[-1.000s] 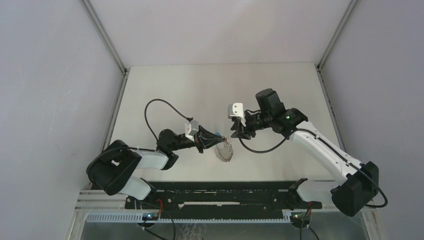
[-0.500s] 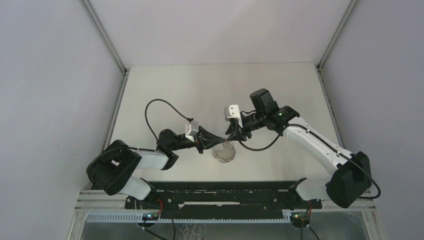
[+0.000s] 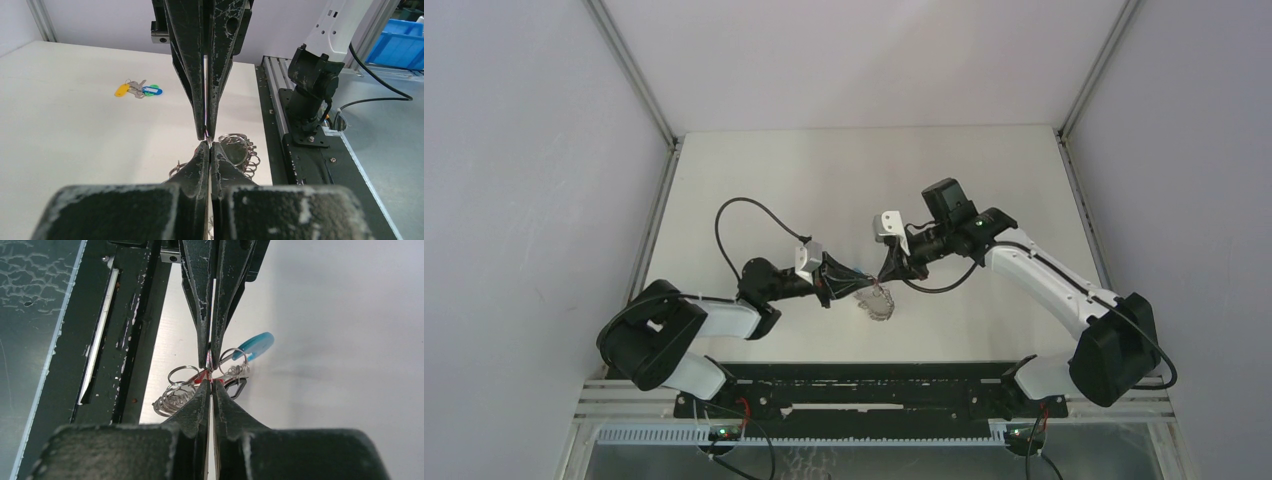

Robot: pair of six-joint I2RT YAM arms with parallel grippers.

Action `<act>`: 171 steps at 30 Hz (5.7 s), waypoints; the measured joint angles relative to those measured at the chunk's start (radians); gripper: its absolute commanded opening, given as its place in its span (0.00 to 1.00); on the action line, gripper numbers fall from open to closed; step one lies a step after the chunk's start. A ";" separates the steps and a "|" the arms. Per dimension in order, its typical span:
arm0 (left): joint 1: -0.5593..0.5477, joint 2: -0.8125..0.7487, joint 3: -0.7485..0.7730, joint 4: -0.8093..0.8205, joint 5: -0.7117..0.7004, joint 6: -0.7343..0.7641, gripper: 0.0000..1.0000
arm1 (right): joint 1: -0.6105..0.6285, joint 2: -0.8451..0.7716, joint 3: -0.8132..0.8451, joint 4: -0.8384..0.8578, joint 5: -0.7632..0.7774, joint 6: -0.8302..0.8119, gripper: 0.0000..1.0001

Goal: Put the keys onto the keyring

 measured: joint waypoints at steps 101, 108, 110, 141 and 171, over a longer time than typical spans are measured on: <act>0.033 0.193 0.541 -1.261 -0.531 0.168 0.19 | 0.145 -1.085 -0.565 0.313 1.236 0.990 1.00; 0.034 0.199 0.544 -1.247 -0.543 0.162 0.38 | 0.142 -1.071 -0.565 0.292 1.257 0.992 1.00; 0.039 0.163 0.525 -1.245 -0.555 0.155 0.45 | 0.140 -1.070 -0.565 0.284 1.262 0.994 1.00; 0.201 -1.235 0.265 -1.774 -1.114 -0.191 1.00 | 0.127 -1.191 -0.430 0.011 1.435 1.018 1.00; 0.296 -1.382 0.294 -1.935 -1.054 0.026 1.00 | -0.101 -1.190 -0.447 0.020 1.286 1.043 1.00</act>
